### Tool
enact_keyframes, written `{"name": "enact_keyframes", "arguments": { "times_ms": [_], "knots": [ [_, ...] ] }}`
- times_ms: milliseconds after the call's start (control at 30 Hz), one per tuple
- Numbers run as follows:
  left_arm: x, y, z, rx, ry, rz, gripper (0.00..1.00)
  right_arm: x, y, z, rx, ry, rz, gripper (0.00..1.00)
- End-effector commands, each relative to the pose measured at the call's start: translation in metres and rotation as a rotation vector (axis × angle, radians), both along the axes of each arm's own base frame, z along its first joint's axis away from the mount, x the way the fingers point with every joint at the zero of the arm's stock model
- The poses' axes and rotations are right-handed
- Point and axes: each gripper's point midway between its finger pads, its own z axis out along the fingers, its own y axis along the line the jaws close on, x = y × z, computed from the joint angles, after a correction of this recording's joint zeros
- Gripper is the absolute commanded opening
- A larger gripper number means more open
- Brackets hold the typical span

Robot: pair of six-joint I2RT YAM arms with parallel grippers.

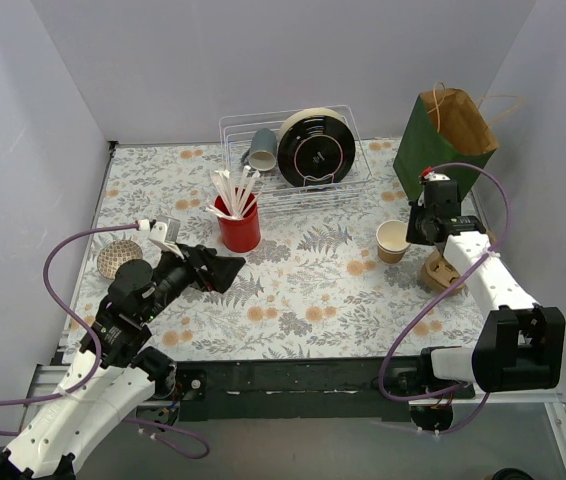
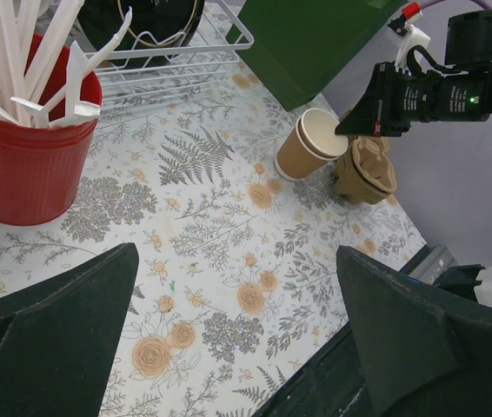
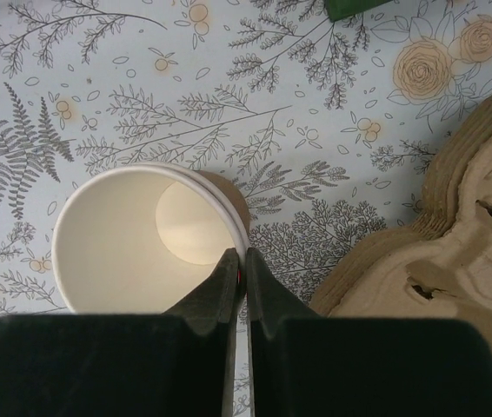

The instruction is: Pack the takeout coffee

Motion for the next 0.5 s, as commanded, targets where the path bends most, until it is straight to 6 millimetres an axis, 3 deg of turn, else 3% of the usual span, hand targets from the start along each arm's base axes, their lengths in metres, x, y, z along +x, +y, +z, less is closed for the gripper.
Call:
{"name": "enact_keyframes", "arguments": {
  "times_ms": [0,133,300,367,433,467],
  "knots": [
    [-0.002,0.001,0.01,-0.004,-0.023,-0.004,0.98,0.015,0.001,0.033,0.018,-0.088,-0.012,0.07],
    [-0.002,0.001,0.011,-0.004,-0.023,-0.007,0.98,0.013,0.003,0.028,0.041,-0.067,-0.012,0.12],
    [-0.004,-0.003,0.009,0.006,-0.026,-0.034,0.98,0.008,0.013,0.019,0.094,-0.049,0.016,0.1],
    [-0.006,-0.007,0.008,0.011,-0.019,-0.059,0.98,0.006,0.012,0.019,0.092,-0.05,0.007,0.2],
    [-0.007,-0.009,0.006,0.017,-0.013,-0.078,0.98,0.005,0.011,0.018,0.087,-0.047,0.005,0.19],
    [-0.006,-0.011,0.004,0.02,-0.007,-0.083,0.98,0.005,0.012,0.019,0.09,-0.048,0.01,0.12]
  ]
}}
